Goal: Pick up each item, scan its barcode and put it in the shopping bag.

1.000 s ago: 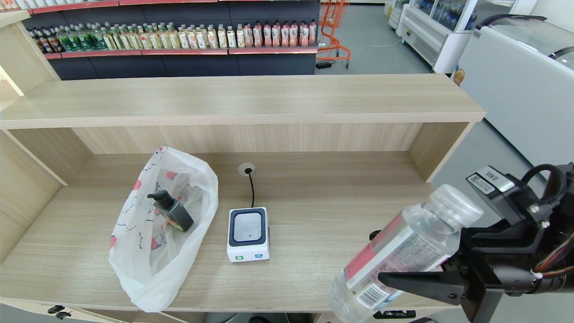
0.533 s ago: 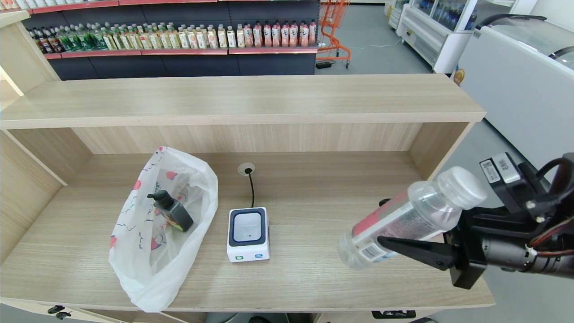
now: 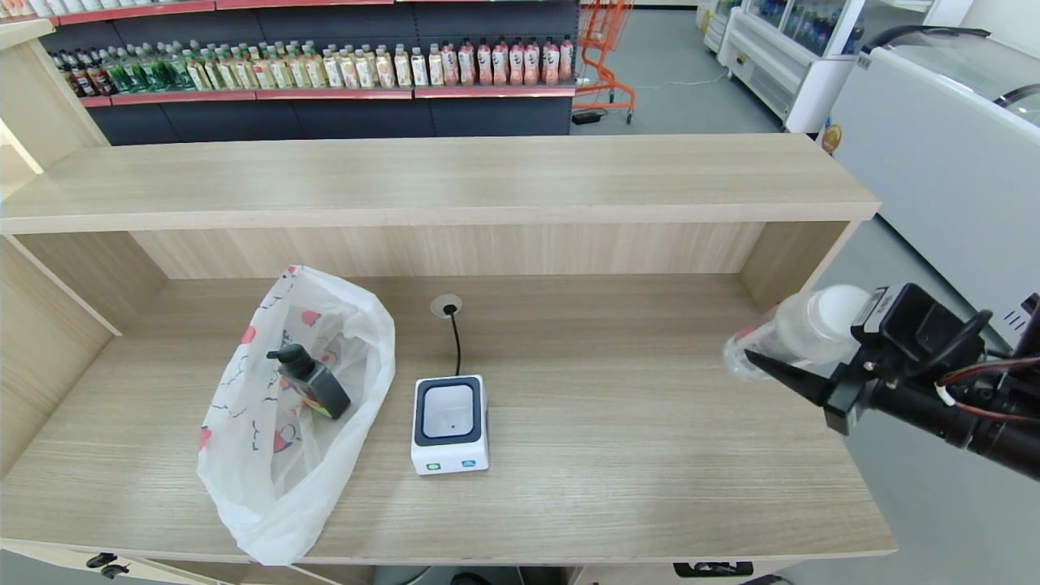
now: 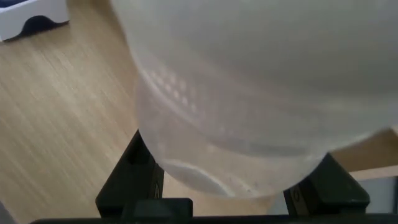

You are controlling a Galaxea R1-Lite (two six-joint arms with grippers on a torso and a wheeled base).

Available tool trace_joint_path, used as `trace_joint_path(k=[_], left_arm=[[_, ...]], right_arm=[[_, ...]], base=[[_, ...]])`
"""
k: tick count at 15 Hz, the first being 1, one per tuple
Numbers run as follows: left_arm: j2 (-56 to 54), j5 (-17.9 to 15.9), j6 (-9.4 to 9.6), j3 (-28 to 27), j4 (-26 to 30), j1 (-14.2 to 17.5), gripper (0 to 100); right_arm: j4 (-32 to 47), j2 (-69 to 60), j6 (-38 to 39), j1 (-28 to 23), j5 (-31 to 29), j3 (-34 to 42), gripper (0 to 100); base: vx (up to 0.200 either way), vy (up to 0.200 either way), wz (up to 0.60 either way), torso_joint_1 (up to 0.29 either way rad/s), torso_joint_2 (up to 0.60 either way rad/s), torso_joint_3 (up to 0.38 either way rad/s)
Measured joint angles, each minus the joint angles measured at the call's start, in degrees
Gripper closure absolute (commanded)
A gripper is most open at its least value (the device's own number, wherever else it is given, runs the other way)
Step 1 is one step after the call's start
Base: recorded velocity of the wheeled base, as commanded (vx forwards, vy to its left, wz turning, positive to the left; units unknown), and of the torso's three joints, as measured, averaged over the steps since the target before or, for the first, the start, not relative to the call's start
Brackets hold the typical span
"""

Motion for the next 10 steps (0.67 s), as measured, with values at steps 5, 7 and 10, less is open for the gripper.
trace_joint_path(k=[5,7,10], left_arm=[[0.00,-0.02,0.00,0.00,0.00,0.00,0],[0.00,-0.02,0.00,0.00,0.00,0.00,0],[0.00,0.00,0.09,0.00,0.00,0.00,0]], right_arm=[[-9.17,7.73,-5.63,-0.66,10.70,-7.25,100],[-12.53,10.34,-7.14,-0.69,12.59,-7.25,100],[-13.14,12.30,-7.28,-0.15,12.75,-6.12,100]], base=[[0.000,0.000,0.00,0.000,0.00,0.000],[0.000,0.000,0.00,0.000,0.00,0.000],[0.000,0.000,0.00,0.000,0.00,0.000]])
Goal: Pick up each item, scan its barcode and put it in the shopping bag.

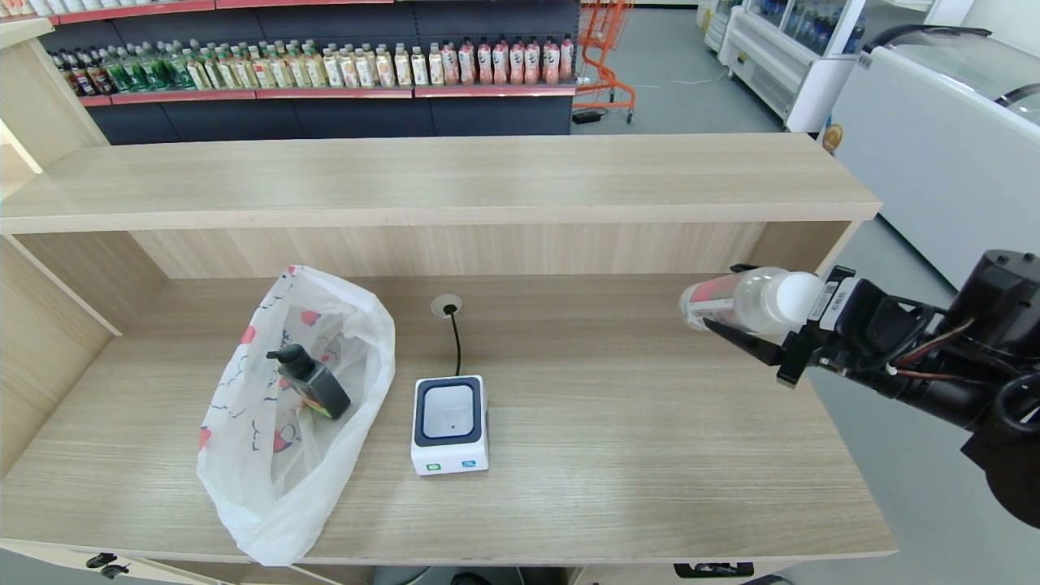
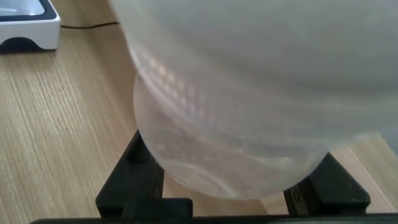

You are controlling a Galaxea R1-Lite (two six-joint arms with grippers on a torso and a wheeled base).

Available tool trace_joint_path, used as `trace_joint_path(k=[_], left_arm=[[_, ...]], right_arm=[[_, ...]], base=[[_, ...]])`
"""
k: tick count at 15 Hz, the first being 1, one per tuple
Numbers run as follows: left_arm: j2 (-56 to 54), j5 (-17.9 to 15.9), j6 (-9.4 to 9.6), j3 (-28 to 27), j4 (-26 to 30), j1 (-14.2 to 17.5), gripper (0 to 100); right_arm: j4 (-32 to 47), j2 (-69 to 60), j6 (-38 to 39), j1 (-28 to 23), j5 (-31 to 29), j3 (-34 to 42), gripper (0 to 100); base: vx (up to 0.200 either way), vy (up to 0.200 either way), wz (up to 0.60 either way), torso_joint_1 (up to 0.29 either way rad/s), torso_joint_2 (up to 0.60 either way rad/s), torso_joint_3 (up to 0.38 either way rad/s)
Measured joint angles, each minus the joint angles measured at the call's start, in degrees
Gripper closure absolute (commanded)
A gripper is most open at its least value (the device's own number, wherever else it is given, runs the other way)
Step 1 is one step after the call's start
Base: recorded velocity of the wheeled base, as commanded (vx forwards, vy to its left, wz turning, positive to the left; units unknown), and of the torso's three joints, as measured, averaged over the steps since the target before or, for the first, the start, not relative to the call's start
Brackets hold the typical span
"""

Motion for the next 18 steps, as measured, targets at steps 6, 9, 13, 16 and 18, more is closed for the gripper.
trace_joint_path(k=[6,9,13,16,18], left_arm=[[0.00,0.00,-0.28,0.00,0.00,0.00,0],[0.00,-0.02,-0.45,0.00,0.00,0.00,0],[0.00,0.05,-0.62,0.00,0.00,0.00,0],[0.00,0.02,-0.51,0.00,-0.02,0.00,0],[0.00,0.00,-0.18,0.00,-0.02,0.00,0]], right_arm=[[0.09,0.90,0.48,2.34,0.13,1.01,100],[0.15,1.38,2.55,3.15,1.50,1.16,100],[-0.05,2.04,3.32,3.62,3.43,0.71,100],[0.11,2.17,3.58,3.56,3.80,0.71,100],[0.04,2.34,4.17,3.54,3.83,0.63,100]], base=[[0.000,0.033,0.00,0.000,0.00,0.000],[0.000,0.200,0.00,0.002,0.00,0.001],[0.000,0.200,0.00,0.010,0.00,0.001],[0.000,0.200,0.00,0.002,0.00,0.004],[0.000,0.000,0.00,0.000,0.00,0.000]])
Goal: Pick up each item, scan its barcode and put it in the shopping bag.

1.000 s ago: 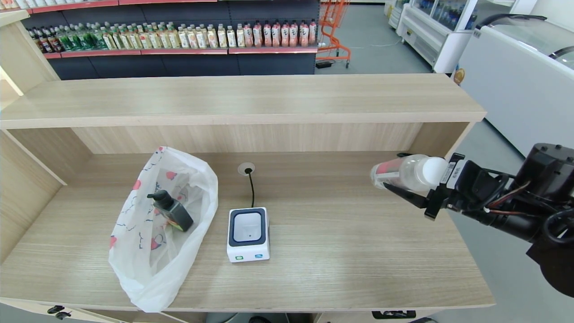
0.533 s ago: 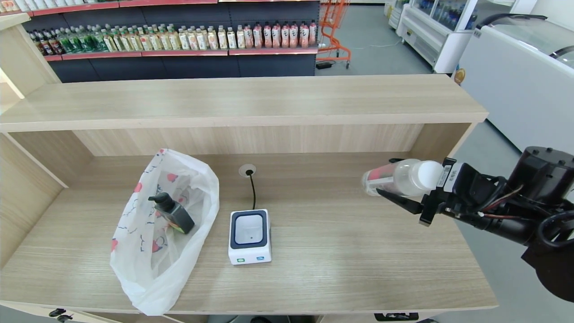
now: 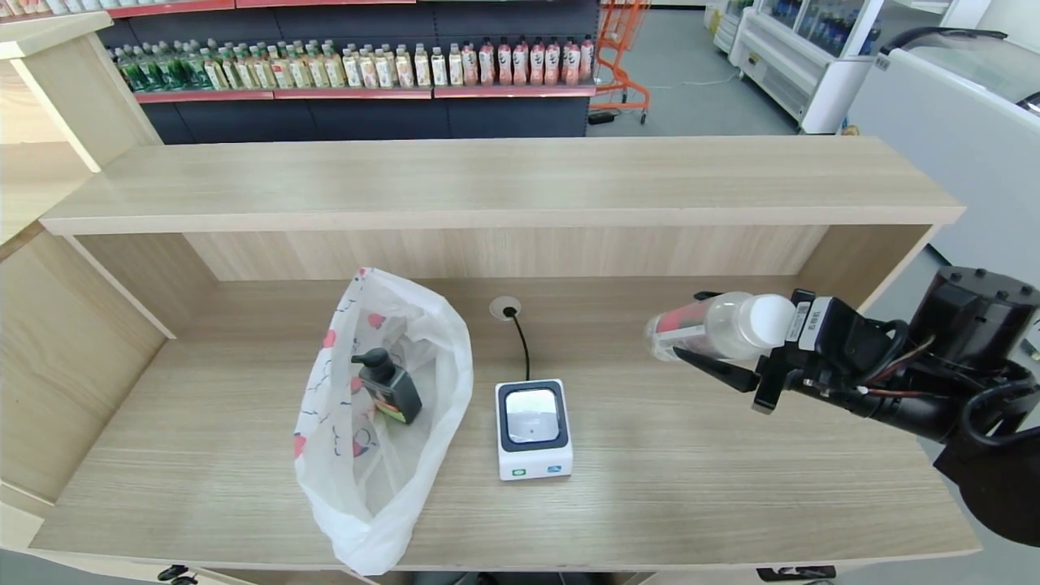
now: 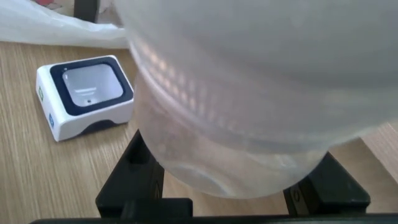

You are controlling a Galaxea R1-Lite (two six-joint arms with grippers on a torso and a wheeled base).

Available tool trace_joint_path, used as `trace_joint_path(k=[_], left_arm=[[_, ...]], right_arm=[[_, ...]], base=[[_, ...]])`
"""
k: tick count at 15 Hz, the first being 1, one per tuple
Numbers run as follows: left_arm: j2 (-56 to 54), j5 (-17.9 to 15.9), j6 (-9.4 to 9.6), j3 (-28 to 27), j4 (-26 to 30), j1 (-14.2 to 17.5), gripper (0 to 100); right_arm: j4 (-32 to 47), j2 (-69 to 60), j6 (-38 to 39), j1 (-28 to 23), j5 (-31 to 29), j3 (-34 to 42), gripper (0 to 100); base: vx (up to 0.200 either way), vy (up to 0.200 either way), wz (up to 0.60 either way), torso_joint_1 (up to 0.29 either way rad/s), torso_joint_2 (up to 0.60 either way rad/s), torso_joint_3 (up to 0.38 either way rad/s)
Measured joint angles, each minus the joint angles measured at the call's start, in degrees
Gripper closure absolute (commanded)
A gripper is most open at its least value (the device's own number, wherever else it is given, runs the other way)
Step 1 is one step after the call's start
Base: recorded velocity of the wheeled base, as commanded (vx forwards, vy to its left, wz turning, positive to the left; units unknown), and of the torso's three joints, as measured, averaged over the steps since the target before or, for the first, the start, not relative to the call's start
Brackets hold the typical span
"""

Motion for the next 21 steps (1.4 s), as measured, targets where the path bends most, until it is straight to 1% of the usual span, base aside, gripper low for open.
trace_joint_path(k=[2,6,10,14,17,21], left_arm=[[0.00,0.00,0.02,0.00,0.02,-0.05,0],[0.00,0.00,0.02,0.00,0.02,0.00,0],[0.00,0.00,-0.11,0.00,0.00,0.00,0],[0.00,0.00,-0.32,0.00,-0.09,0.07,0],[0.00,0.02,-0.18,0.02,0.00,0.00,0],[0.00,0.05,0.00,0.02,0.00,-0.05,0]], right_arm=[[0.00,0.68,0.18,0.06,0.35,0.07,100],[-0.12,2.60,0.05,0.13,3.23,0.07,100],[-1.10,3.56,-0.06,1.05,3.58,0.52,100],[-4.14,5.22,0.32,1.95,4.11,0.10,100],[-4.08,6.36,0.32,2.97,5.03,-0.01,100],[-4.08,7.89,0.38,3.41,5.84,-0.83,100]], base=[[0.000,0.000,0.00,0.000,0.00,0.000],[0.000,0.000,0.00,0.000,0.00,0.000],[0.000,0.000,0.00,0.000,0.00,0.000],[0.000,0.200,0.00,0.000,0.00,0.001],[0.000,0.200,0.00,0.011,0.00,0.001],[0.000,0.000,0.00,0.000,0.00,0.000]])
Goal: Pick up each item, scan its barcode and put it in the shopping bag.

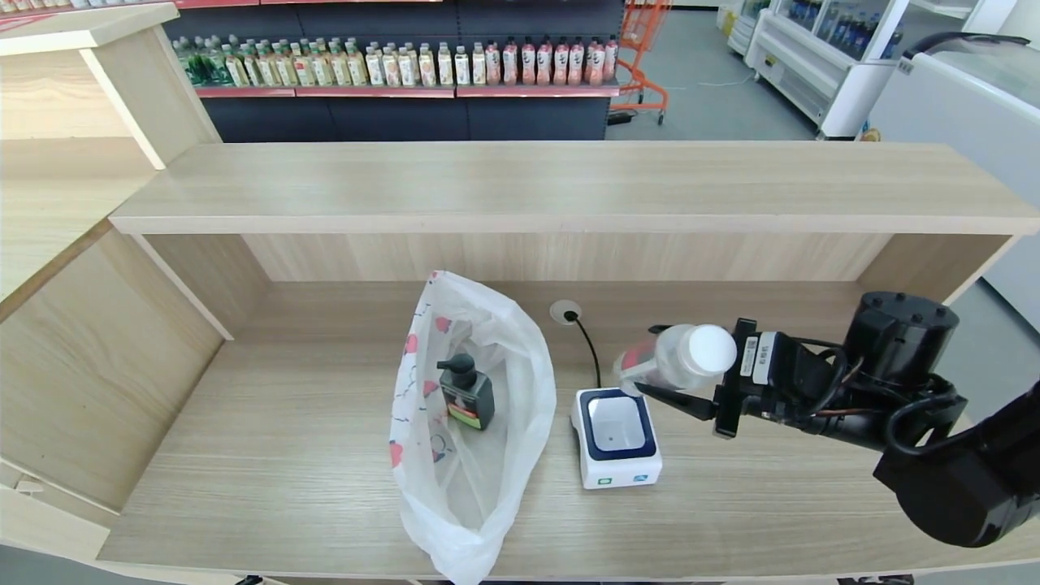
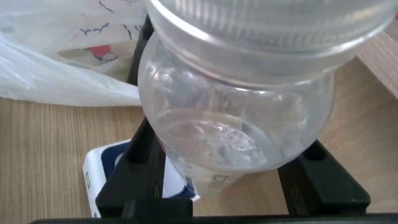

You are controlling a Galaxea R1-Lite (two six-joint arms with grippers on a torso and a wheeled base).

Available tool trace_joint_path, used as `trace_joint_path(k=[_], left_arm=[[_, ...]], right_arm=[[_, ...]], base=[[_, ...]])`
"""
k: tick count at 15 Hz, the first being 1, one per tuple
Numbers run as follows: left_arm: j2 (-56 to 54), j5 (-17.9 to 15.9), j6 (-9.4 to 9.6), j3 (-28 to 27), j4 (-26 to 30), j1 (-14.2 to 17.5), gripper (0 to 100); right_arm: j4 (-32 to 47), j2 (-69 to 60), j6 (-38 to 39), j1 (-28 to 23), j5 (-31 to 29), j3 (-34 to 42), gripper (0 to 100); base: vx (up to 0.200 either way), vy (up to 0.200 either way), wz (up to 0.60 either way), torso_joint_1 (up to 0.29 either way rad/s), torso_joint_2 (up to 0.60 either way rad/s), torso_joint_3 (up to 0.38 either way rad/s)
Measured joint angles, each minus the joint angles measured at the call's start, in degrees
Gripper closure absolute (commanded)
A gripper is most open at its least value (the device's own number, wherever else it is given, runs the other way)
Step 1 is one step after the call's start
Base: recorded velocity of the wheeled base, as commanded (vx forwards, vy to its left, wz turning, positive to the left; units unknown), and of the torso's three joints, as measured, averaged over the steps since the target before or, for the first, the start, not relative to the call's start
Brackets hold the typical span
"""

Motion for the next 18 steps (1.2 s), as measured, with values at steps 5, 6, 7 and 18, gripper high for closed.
trace_joint_path(k=[5,6,7,18], left_arm=[[0.00,-0.05,0.00,-0.02,0.02,0.00,0],[0.00,-0.05,0.00,-0.02,0.02,0.00,0],[0.00,-0.05,0.02,-0.02,0.00,0.05,0],[0.00,-0.05,0.00,-0.02,0.02,0.05,0]], right_arm=[[-0.50,2.80,0.13,-0.13,0.65,-0.37,100],[-2.05,4.00,0.13,-0.13,1.32,-0.48,100],[-4.51,5.34,0.09,-0.07,2.16,-0.63,100],[-15.41,18.69,3.18,0.66,11.39,-9.35,100]], base=[[0.000,0.000,0.00,0.000,0.00,0.000],[0.000,0.000,0.00,0.000,0.00,0.000],[0.000,0.000,0.00,0.000,0.00,0.000],[0.000,0.000,0.00,0.000,0.00,0.000]])
